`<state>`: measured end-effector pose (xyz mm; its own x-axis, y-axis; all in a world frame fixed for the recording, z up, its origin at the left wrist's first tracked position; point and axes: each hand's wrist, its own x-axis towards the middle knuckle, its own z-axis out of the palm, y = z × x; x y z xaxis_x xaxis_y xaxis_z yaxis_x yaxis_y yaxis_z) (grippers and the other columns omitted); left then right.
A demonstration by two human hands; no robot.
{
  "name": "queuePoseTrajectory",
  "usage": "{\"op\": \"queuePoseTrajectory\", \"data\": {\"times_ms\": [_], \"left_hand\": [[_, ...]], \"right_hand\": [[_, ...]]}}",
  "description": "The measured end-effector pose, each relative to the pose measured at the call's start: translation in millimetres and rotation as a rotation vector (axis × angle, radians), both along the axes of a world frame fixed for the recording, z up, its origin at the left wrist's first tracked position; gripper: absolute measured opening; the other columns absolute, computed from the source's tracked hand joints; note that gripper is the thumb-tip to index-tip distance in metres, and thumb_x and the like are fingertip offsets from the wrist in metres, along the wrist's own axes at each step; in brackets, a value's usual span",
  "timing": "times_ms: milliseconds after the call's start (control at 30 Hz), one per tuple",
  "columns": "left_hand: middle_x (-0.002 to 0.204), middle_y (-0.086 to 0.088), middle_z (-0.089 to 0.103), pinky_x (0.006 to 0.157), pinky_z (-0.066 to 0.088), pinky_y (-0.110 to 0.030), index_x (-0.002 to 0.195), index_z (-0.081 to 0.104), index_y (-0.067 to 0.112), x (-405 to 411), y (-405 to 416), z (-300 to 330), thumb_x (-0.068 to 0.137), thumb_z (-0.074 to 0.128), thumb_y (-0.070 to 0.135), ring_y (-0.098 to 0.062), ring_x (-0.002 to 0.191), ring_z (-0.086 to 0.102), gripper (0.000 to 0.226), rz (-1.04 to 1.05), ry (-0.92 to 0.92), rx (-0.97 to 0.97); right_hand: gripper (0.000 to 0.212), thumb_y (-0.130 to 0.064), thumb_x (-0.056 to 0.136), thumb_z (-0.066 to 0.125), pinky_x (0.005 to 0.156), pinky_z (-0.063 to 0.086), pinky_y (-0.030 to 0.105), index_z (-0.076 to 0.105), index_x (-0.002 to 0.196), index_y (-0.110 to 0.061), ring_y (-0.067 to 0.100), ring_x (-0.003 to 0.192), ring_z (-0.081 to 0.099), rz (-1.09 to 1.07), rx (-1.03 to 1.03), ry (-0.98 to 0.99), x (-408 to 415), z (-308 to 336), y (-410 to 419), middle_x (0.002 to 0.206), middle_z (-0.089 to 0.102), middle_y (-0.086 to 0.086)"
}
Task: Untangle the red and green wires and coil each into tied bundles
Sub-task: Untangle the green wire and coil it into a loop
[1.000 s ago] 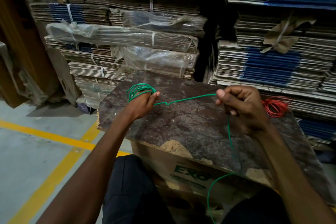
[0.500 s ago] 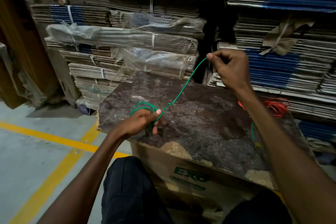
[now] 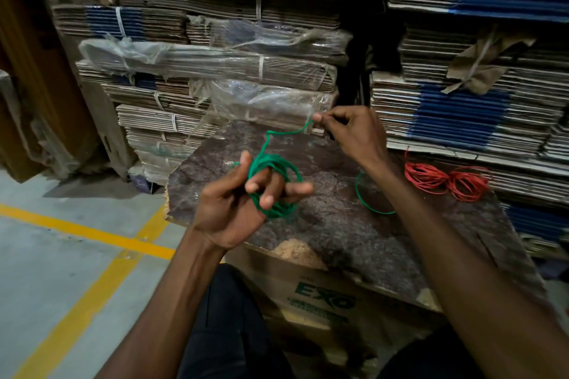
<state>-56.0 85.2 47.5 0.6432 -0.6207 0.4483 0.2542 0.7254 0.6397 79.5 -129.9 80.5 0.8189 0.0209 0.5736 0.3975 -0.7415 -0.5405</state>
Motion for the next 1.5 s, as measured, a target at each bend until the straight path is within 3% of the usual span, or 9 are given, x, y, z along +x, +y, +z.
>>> {"op": "queuePoseTrajectory", "data": {"times_ms": [100, 267, 467, 633, 700, 833, 1033, 1167, 1500], "left_hand": [[0.115, -0.035, 0.059, 0.117, -0.005, -0.056, 0.081, 0.057, -0.005, 2, 1, 21, 0.103, 0.036, 0.028, -0.050, 0.136, 0.030, 0.045, -0.002, -0.011, -0.195], [0.144, -0.028, 0.041, 0.117, 0.001, -0.058, 0.076, 0.056, 0.005, 20, 10, 56, 0.100, 0.040, 0.030, -0.046, 0.145, 0.010, 0.038, 0.252, -0.019, -0.195], [0.143, -0.024, 0.045, 0.106, 0.032, -0.042, 0.071, 0.058, 0.015, 57, 11, 64, 0.098, 0.035, 0.039, -0.037, 0.135, 0.036, 0.042, 0.508, -0.032, 0.007], [0.107, -0.012, 0.072, 0.092, 0.042, -0.026, 0.075, 0.053, 0.011, 81, -4, 44, 0.106, 0.026, 0.026, -0.024, 0.132, 0.048, 0.044, 0.846, -0.062, 0.361], [0.119, -0.012, 0.068, 0.092, 0.042, -0.025, 0.082, 0.057, 0.007, 87, -9, 33, 0.106, 0.030, 0.027, -0.011, 0.124, 0.054, 0.042, 1.017, -0.178, 0.642], [0.106, -0.011, 0.070, 0.094, 0.045, -0.035, 0.073, 0.062, 0.017, 104, -1, 4, 0.093, 0.034, 0.066, -0.015, 0.104, 0.064, 0.060, 1.114, -0.449, 1.116], [0.079, -0.017, 0.062, 0.100, 0.039, -0.049, 0.083, 0.062, 0.001, 100, 7, -12, 0.097, 0.029, 0.051, -0.019, 0.078, 0.056, 0.061, 1.071, -0.782, 1.392], [0.077, -0.009, 0.062, 0.077, 0.045, -0.034, 0.077, 0.069, 0.011, 90, 7, -17, 0.099, 0.033, 0.051, -0.021, 0.078, 0.060, 0.058, 0.945, -0.733, 1.412], [0.048, -0.001, 0.040, 0.072, 0.044, -0.026, 0.064, 0.050, 0.017, 47, -20, -24, 0.102, 0.034, 0.040, -0.026, 0.071, 0.065, 0.047, 0.566, -0.266, 0.940]], "right_hand": [[0.053, -0.079, 0.075, 0.050, 0.052, 0.040, 0.029, 0.075, 0.089, -0.035, 0.008, 0.062, 0.061, 0.002, -0.049, 0.064, -10, -15, 7, 0.064, 0.066, 0.000], [0.051, -0.077, 0.077, 0.053, 0.051, 0.035, 0.028, 0.073, 0.073, -0.030, 0.001, 0.043, 0.043, 0.222, 0.054, 0.316, -36, -47, 20, 0.046, 0.053, -0.006], [0.037, -0.043, 0.092, 0.060, 0.042, 0.036, 0.018, 0.073, 0.075, -0.012, 0.009, 0.036, 0.044, 0.531, 0.296, 0.612, -82, -66, 24, 0.044, 0.053, 0.004], [0.018, -0.025, 0.094, 0.062, 0.034, 0.034, 0.017, 0.068, 0.087, -0.011, 0.008, 0.033, 0.041, 0.555, 0.394, 0.692, -100, -64, 8, 0.046, 0.054, 0.000], [0.010, -0.021, 0.094, 0.062, 0.034, 0.032, 0.016, 0.064, 0.089, -0.013, 0.007, 0.032, 0.040, 0.570, 0.348, 0.745, -106, -63, 1, 0.048, 0.056, 0.000], [0.010, -0.020, 0.097, 0.058, 0.037, 0.033, 0.018, 0.061, 0.097, -0.010, 0.010, 0.035, 0.042, 0.602, 0.122, 0.802, -122, -53, -7, 0.053, 0.058, 0.003], [0.012, -0.021, 0.094, 0.064, 0.045, 0.037, 0.018, 0.068, 0.082, -0.019, 0.002, 0.041, 0.051, 0.588, -0.070, 0.523, -135, 1, -29, 0.052, 0.059, -0.001], [0.009, -0.027, 0.091, 0.067, 0.052, 0.047, 0.027, 0.074, 0.088, -0.021, 0.011, 0.048, 0.059, 0.540, -0.011, 0.245, -120, 21, -41, 0.057, 0.064, 0.003], [0.009, -0.033, 0.079, 0.078, 0.059, 0.051, 0.039, 0.078, 0.084, -0.025, 0.011, 0.059, 0.063, 0.275, 0.221, -0.061, -67, 31, -35, 0.072, 0.073, -0.005]]}}
